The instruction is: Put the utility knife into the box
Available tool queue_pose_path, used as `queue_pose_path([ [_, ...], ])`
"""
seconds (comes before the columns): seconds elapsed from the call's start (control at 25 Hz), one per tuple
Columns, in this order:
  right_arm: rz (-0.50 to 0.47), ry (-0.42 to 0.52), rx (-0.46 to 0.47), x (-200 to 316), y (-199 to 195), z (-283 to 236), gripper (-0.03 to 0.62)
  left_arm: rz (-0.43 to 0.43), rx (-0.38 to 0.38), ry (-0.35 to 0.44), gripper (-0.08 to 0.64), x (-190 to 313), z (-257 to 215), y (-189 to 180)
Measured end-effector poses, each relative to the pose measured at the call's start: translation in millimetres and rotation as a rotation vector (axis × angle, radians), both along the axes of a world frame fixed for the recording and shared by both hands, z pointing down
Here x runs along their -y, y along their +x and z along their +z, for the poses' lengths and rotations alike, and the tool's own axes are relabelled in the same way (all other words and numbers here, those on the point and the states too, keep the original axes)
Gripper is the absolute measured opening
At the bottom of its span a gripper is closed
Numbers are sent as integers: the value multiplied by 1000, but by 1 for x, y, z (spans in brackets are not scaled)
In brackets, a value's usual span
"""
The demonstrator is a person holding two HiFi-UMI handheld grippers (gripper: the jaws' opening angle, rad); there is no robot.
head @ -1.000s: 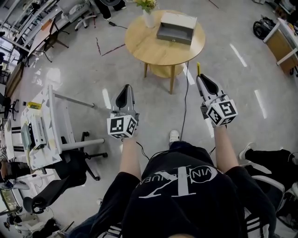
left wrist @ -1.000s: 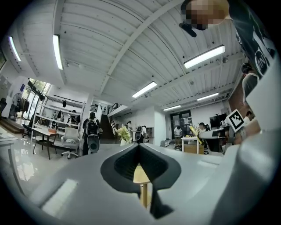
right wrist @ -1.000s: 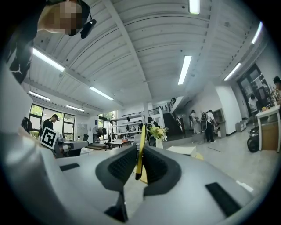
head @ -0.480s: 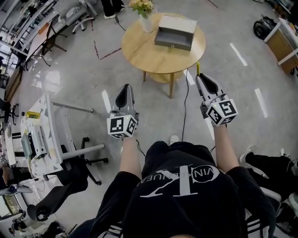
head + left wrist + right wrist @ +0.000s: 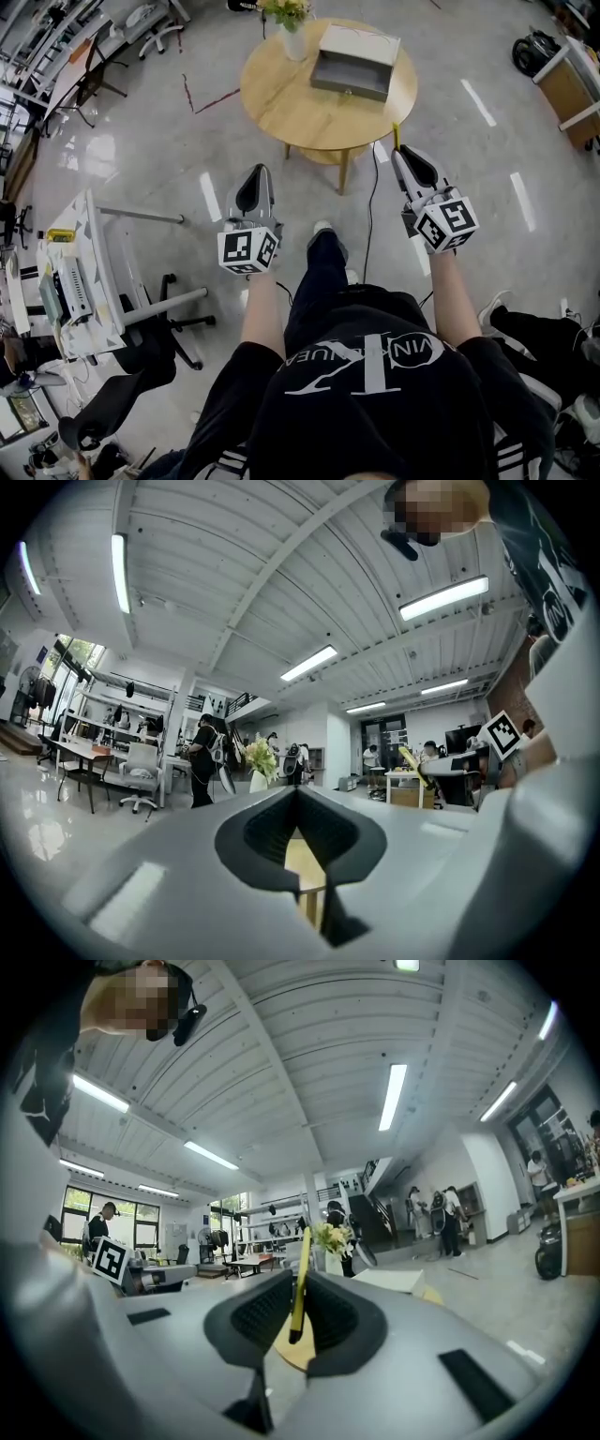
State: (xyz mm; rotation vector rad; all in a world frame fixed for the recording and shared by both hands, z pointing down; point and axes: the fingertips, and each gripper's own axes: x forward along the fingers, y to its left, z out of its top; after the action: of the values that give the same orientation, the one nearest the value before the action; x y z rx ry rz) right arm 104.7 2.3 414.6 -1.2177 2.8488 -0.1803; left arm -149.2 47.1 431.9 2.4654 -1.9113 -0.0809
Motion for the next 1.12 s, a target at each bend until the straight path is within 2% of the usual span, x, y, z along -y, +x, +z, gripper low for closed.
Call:
queue_pose_path([
  [0.44,7,-39,-11,75,-22,10,52,94,19,-15,11,89,6,5],
  [1.12,-6,-89,-62,168,-61,21,52,144,-3,-39,10,201,13,-17],
])
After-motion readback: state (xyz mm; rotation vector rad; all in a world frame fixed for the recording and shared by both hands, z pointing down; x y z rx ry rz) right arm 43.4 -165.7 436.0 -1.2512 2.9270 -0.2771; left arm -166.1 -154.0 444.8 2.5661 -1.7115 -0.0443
